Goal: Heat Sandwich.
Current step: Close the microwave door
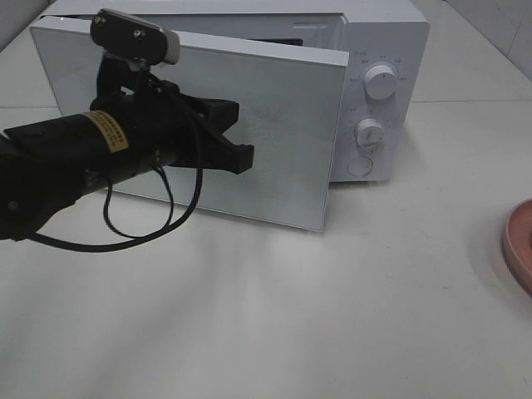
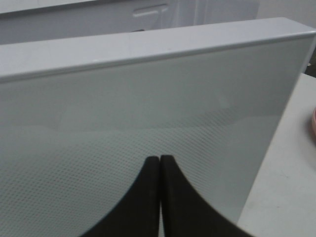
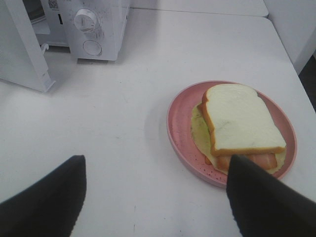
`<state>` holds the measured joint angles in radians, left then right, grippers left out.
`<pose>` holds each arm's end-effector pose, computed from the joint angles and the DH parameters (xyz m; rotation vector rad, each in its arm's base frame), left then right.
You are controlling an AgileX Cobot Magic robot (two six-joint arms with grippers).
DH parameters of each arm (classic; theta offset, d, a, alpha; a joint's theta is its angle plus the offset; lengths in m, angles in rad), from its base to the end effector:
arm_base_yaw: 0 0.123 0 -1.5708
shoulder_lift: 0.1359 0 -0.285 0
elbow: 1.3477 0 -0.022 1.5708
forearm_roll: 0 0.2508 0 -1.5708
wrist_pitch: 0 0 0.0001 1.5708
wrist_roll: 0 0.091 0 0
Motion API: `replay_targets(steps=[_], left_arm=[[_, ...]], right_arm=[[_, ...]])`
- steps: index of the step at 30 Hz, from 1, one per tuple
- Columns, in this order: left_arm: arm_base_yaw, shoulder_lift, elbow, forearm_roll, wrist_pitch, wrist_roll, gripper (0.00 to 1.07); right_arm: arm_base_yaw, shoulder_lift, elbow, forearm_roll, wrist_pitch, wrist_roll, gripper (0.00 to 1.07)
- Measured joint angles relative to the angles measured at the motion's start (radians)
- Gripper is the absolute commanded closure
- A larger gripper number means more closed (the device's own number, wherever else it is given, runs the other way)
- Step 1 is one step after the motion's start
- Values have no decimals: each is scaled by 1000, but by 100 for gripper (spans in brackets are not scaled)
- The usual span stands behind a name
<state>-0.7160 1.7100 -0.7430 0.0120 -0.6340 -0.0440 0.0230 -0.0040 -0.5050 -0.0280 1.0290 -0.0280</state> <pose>0.2579 -0.2253 0.1958 0.6231 1.7416 -0.5349 -0.0047 -0.0023 0.2813 -0.0502 2.0029 -0.0365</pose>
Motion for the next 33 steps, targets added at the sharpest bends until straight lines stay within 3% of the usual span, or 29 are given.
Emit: replay_targets(steps=[5, 9, 21, 33], left_arm=[[-44, 59, -96, -70, 15, 74, 106], [-51, 94, -148, -94, 43, 97, 106], [-51, 222, -341, -123, 120, 104, 106], [-51, 299, -422, -159, 130, 104, 106]], right_arm=[[0, 0, 0, 0, 0, 0, 31], [0, 0, 0, 0, 0, 0, 31], [0, 0, 0, 0, 0, 0, 31], [0, 0, 0, 0, 0, 0, 31]])
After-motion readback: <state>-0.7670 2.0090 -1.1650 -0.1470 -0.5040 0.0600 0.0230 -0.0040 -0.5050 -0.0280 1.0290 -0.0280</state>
